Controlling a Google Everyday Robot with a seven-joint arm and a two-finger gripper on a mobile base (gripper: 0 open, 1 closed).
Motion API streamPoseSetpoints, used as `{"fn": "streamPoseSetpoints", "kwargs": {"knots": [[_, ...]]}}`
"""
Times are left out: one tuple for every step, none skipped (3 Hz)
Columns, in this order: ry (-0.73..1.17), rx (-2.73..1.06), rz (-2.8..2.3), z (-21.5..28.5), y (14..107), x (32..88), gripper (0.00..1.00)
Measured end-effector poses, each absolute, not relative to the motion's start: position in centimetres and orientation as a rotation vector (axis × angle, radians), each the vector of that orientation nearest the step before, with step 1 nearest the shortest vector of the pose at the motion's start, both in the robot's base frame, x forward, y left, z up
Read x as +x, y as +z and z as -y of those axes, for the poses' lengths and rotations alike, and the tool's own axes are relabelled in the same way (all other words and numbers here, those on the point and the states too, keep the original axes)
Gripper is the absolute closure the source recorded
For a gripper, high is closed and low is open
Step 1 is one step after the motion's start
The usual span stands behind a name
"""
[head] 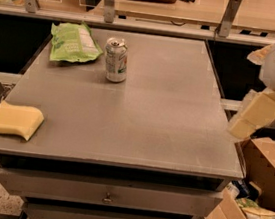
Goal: Move 7up can near sponge
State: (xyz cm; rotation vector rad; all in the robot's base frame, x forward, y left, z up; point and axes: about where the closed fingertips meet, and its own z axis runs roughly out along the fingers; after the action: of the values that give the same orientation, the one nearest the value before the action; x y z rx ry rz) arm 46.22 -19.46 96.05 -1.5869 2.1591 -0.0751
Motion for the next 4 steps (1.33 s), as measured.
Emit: {"fn": "streamPoseSetpoints", "kwargs": {"knots": [[-0.052, -1.518, -2.079, 16.3, 95.0, 49.6, 0.00], [-0.052, -1.518, -2.079, 16.3, 95.0, 49.6, 0.00], [-0.005, -1.505, -2.049, 15.3, 95.1, 50.2, 0.00], [0.127, -1.494, -1.948, 12.2, 95.7, 52.5, 0.00]]}}
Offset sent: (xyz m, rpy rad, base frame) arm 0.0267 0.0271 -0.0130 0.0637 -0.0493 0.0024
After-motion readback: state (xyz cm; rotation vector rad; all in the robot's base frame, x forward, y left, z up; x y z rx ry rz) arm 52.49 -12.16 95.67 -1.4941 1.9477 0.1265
